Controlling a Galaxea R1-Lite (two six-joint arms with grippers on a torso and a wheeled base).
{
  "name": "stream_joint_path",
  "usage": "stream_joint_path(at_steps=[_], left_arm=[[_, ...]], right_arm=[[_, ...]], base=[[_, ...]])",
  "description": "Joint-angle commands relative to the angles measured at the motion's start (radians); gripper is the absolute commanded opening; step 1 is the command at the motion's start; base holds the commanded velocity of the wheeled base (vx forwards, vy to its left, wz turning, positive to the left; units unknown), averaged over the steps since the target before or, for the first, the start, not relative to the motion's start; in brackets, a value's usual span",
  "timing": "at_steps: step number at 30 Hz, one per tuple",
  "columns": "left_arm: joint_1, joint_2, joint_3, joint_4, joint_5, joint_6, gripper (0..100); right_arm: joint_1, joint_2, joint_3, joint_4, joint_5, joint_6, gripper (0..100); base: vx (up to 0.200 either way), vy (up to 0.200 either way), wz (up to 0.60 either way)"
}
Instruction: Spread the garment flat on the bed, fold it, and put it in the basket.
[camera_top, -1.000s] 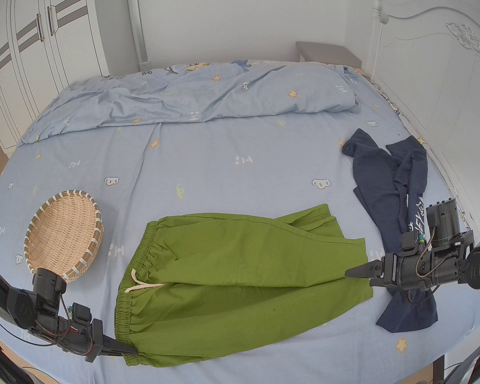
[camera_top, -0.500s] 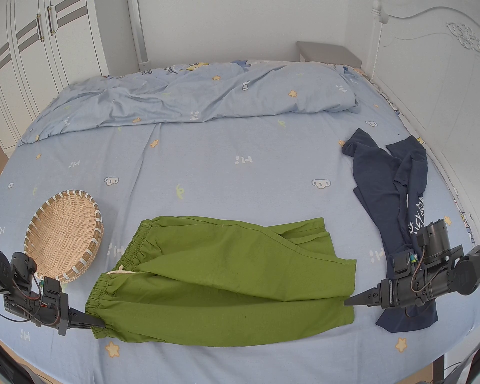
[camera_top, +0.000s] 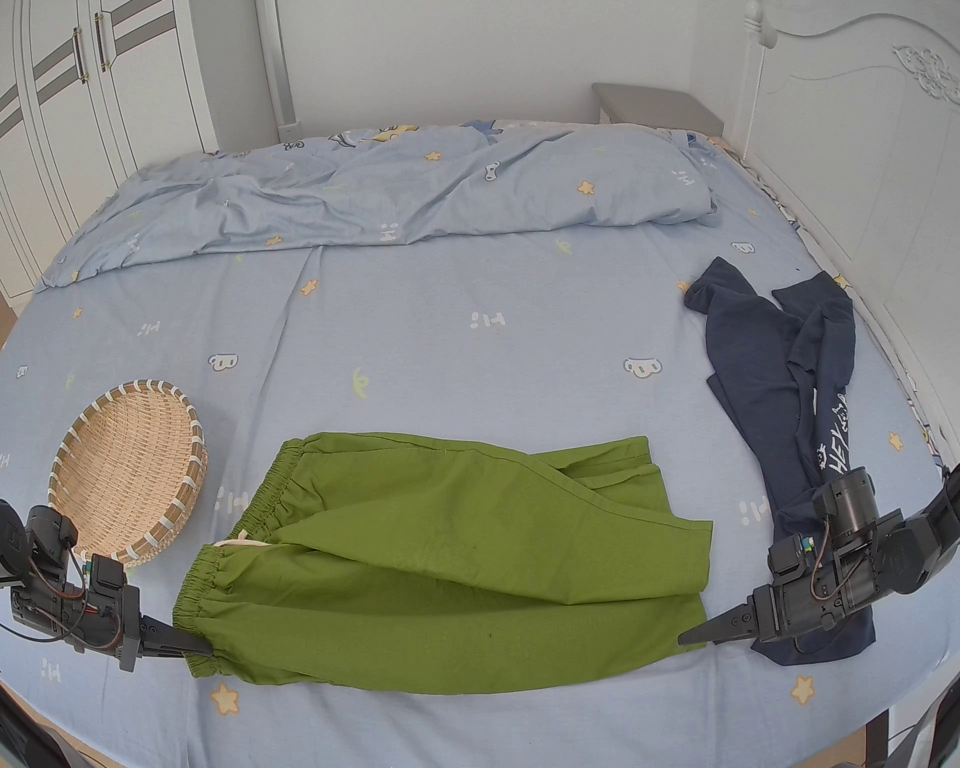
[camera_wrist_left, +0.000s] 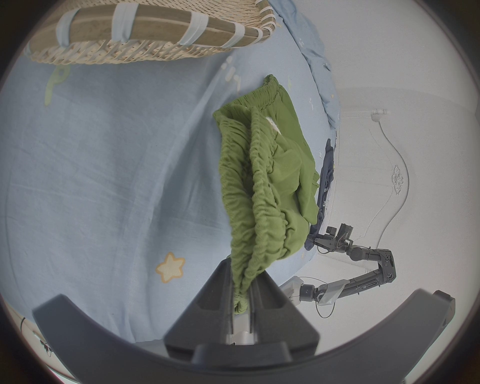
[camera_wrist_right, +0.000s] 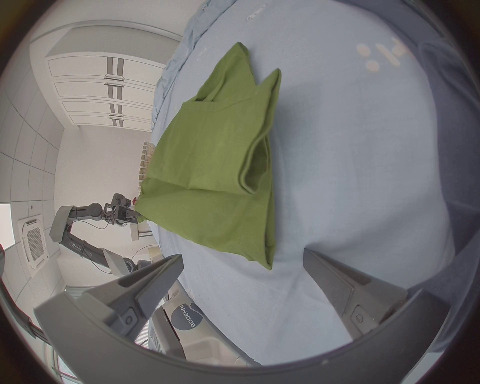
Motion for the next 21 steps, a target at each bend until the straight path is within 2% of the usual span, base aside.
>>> stream_joint_path(at_steps=[1,6,21], left_arm=[[-0.001,0.003,0.001,-0.001,-0.002,0.0,0],[-0.001,0.006,-0.001,-0.001,-0.002,0.0,0],[-0.001,0.023,-0.006,-0.004,-0.002,0.0,0]], right_arm=[[0.002,0.052,-0.009,-0.001,0.012,0.0,100],[0.027,0.08,-0.026,-0.013,0.044,0.001,100],[0.056,0.115,-0.043,-0.053,0.047,0.032,100]], base=[[0.0,0.0,0.0],[0.0,0.0,0.0],[0.0,0.0,0.0]])
